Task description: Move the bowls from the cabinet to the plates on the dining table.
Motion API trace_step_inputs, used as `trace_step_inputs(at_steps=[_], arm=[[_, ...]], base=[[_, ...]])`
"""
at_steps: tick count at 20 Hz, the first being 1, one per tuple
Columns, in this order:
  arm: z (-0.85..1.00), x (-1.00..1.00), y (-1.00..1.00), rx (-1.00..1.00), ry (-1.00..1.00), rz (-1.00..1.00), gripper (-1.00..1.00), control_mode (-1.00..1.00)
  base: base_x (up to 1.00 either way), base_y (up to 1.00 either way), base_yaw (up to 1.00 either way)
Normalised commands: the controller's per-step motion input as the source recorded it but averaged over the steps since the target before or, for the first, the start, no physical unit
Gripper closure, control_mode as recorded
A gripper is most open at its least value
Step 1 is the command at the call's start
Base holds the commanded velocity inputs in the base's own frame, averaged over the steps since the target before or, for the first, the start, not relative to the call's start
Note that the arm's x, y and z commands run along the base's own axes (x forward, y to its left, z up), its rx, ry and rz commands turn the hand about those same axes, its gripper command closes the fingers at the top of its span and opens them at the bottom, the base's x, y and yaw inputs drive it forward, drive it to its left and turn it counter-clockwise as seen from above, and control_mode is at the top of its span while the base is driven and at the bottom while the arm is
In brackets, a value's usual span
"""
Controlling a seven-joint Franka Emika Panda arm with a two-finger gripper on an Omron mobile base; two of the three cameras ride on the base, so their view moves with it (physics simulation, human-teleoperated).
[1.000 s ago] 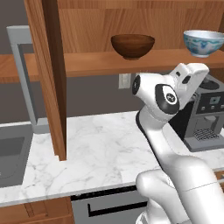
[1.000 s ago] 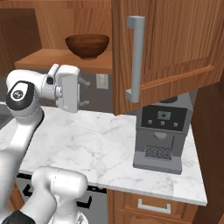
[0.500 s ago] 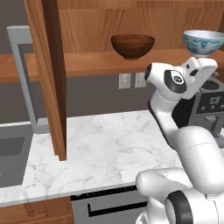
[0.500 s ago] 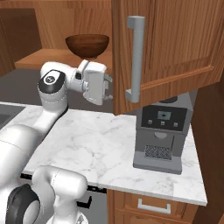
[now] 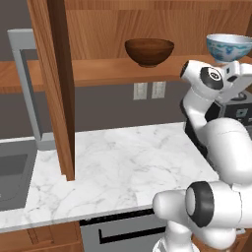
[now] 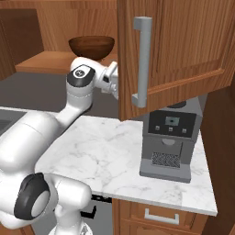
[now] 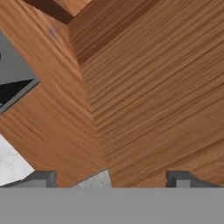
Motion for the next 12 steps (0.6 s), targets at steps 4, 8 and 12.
trace_step_inputs(at_steps=[4,8,12], arm=[[0.0,-0.01,-0.27,0.04,-0.14,-0.11,-1.0,-1.0],[0.0,0.0,-0.01,0.0,0.0,0.0,-1.0,-1.0],[0.0,-0.06,-0.29,0.0,-0.13,-0.11,-1.0,-1.0]], base=[[0.0,0.0,0.0],[0.0,0.0,0.0],[0.0,0.0,0.0]])
